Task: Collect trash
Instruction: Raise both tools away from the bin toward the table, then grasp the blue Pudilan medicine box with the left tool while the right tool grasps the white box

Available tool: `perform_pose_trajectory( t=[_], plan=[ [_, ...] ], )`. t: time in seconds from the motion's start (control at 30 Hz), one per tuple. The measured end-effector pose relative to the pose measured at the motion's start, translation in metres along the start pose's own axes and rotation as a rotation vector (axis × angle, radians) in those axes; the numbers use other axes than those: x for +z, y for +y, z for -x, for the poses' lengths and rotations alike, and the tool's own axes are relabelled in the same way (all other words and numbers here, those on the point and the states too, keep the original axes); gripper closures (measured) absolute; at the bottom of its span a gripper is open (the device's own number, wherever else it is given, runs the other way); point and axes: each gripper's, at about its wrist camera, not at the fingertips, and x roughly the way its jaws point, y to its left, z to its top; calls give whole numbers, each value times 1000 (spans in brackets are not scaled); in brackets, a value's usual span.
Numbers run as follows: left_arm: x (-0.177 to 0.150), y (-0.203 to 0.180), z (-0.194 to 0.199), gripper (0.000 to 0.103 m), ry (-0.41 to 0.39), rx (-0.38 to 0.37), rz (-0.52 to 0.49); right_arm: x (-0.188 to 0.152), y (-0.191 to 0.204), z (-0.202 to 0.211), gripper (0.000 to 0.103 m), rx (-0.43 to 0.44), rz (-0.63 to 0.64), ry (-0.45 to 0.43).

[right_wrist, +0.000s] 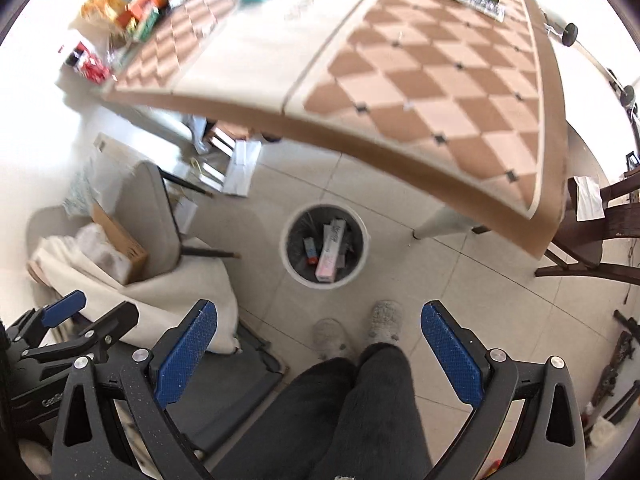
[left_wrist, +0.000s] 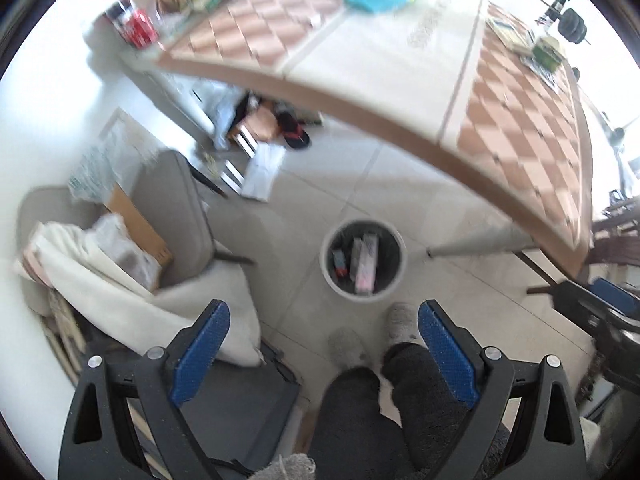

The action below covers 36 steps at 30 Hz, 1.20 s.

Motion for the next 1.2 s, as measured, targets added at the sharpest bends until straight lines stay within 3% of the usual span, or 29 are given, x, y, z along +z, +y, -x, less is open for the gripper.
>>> perform_pose_trajectory(
  t=[0.2, 0.27, 0.37, 0.53, 0.73, 0.8, 0.93, 1.03, 1.13, 1.17, 1.2],
  plan=[
    [68, -22, 29, 6, -143, 71, -6, 57, -15, 48, 0, 33, -67, -94],
    [96, -33, 35, 0, -165, 76, -17, 82, -30, 59, 0, 37, -98, -130],
    [144, -51, 30, 0, -174, 75, -18, 131, -63, 71, 0, 28, -144, -159],
    [235, -90, 6, 0, -163, 165, -41, 238, -138, 62, 0, 4, -254, -162],
    [350, -138, -53, 0, -138, 367, -168, 374, -222, 22, 0, -52, -384, -150],
    [377, -148, -69, 0, -116, 381, -175, 414, -242, 4, 0, -62, -417, -143],
    [415, -173, -93, 0, -54, 350, -153, 485, -269, -42, 0, -104, -446, -103],
    [432, -203, -109, 0, 9, 280, -144, 516, -282, -78, 0, -133, -450, -43],
    [444, -243, -122, 0, 78, 177, -144, 529, -291, -102, 2, -138, -435, 8],
    [448, -255, -124, 0, 97, 135, -139, 529, -292, -102, 12, -135, -429, 3],
    [452, -268, -126, 0, 114, 91, -130, 531, -296, -100, 12, -139, -420, -10]
  ],
)
